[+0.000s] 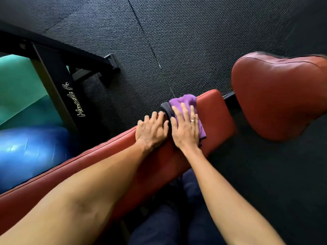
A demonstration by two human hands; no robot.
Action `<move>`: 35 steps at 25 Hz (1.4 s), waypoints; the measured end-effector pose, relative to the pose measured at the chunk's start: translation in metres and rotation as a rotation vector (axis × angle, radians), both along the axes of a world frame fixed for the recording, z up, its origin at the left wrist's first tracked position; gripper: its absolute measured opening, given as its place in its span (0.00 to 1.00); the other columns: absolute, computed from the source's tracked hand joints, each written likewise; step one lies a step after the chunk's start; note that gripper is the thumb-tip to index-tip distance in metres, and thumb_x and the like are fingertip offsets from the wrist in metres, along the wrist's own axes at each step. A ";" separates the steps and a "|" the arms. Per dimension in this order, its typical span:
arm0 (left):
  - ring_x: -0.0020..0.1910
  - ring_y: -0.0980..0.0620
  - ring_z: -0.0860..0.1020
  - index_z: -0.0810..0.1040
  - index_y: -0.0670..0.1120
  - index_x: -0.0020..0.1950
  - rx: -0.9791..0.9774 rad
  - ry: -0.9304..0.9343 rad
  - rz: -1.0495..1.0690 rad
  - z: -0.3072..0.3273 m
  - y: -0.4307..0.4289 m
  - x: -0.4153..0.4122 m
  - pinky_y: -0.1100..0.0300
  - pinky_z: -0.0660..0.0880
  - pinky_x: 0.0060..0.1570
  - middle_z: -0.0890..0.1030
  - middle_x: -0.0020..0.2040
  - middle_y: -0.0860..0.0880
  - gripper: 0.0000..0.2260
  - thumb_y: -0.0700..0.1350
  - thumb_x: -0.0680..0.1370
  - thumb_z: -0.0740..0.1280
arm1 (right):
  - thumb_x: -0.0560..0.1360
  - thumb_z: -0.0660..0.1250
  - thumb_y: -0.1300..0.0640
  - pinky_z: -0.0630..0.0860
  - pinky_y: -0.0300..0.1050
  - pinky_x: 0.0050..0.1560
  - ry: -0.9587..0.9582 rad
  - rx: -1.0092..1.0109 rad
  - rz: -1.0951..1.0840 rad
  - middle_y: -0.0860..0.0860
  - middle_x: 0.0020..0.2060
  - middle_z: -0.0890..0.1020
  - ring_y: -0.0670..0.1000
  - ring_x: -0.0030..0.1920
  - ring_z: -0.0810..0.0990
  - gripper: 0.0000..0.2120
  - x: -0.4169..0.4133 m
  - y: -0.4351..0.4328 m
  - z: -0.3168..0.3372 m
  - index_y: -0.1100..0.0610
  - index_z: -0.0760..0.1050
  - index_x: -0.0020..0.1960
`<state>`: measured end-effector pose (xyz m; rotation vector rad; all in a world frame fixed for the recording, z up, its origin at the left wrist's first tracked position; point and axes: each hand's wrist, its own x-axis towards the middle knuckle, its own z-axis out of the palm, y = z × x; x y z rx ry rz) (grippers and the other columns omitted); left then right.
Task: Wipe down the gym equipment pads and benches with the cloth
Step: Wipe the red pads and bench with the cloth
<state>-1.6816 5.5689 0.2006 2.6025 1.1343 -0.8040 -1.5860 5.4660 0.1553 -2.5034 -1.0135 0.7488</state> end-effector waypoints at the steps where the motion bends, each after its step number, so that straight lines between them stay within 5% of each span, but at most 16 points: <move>1: 0.53 0.40 0.78 0.70 0.48 0.70 -0.007 0.004 0.006 0.002 -0.001 0.001 0.46 0.74 0.47 0.77 0.61 0.46 0.23 0.59 0.81 0.51 | 0.82 0.55 0.43 0.57 0.60 0.78 -0.011 -0.027 -0.024 0.52 0.79 0.65 0.61 0.80 0.60 0.25 0.006 -0.017 -0.004 0.46 0.67 0.78; 8: 0.54 0.37 0.79 0.72 0.44 0.63 -0.044 -0.014 0.082 -0.003 -0.006 0.037 0.44 0.73 0.51 0.79 0.58 0.42 0.18 0.55 0.82 0.55 | 0.85 0.56 0.47 0.46 0.60 0.80 0.202 -0.283 -0.335 0.52 0.83 0.51 0.64 0.82 0.47 0.27 0.069 0.011 -0.030 0.47 0.56 0.82; 13: 0.47 0.37 0.81 0.76 0.41 0.57 -0.053 -0.038 -0.014 -0.026 -0.016 0.064 0.46 0.75 0.45 0.81 0.52 0.41 0.25 0.55 0.76 0.48 | 0.83 0.52 0.45 0.48 0.61 0.80 0.128 -0.176 -0.106 0.54 0.83 0.53 0.64 0.82 0.50 0.28 0.040 -0.003 -0.016 0.49 0.58 0.82; 18: 0.53 0.37 0.79 0.71 0.39 0.64 -0.048 -0.020 -0.070 -0.040 -0.021 0.085 0.45 0.74 0.49 0.78 0.57 0.40 0.24 0.57 0.80 0.57 | 0.85 0.53 0.44 0.50 0.60 0.80 0.214 -0.394 -0.255 0.52 0.83 0.46 0.62 0.82 0.49 0.30 0.042 -0.087 -0.020 0.50 0.51 0.83; 23: 0.53 0.37 0.78 0.70 0.39 0.66 -0.028 -0.036 -0.127 -0.047 -0.023 0.092 0.44 0.75 0.48 0.77 0.58 0.40 0.25 0.58 0.80 0.57 | 0.85 0.51 0.43 0.39 0.60 0.80 0.392 -0.425 -0.476 0.51 0.83 0.41 0.64 0.81 0.39 0.30 0.106 -0.026 -0.042 0.46 0.45 0.84; 26: 0.54 0.37 0.78 0.69 0.38 0.68 -0.050 -0.030 -0.119 -0.047 -0.021 0.093 0.43 0.75 0.49 0.77 0.59 0.39 0.27 0.58 0.79 0.57 | 0.85 0.54 0.44 0.41 0.61 0.80 0.270 -0.306 -0.259 0.55 0.83 0.45 0.66 0.81 0.43 0.32 0.068 -0.022 -0.030 0.49 0.47 0.84; 29: 0.55 0.37 0.77 0.69 0.38 0.68 -0.040 -0.017 -0.117 -0.044 -0.022 0.096 0.43 0.74 0.49 0.76 0.60 0.39 0.27 0.58 0.79 0.57 | 0.82 0.54 0.43 0.52 0.63 0.80 0.156 -0.215 -0.150 0.55 0.83 0.51 0.66 0.81 0.53 0.32 0.027 -0.074 -0.014 0.49 0.52 0.83; 35: 0.55 0.38 0.76 0.69 0.38 0.66 -0.022 -0.020 -0.167 -0.049 -0.022 0.097 0.43 0.75 0.46 0.76 0.58 0.40 0.25 0.57 0.79 0.57 | 0.84 0.56 0.43 0.45 0.59 0.81 0.269 -0.426 -0.511 0.50 0.83 0.43 0.63 0.82 0.46 0.32 0.075 -0.094 -0.045 0.46 0.47 0.84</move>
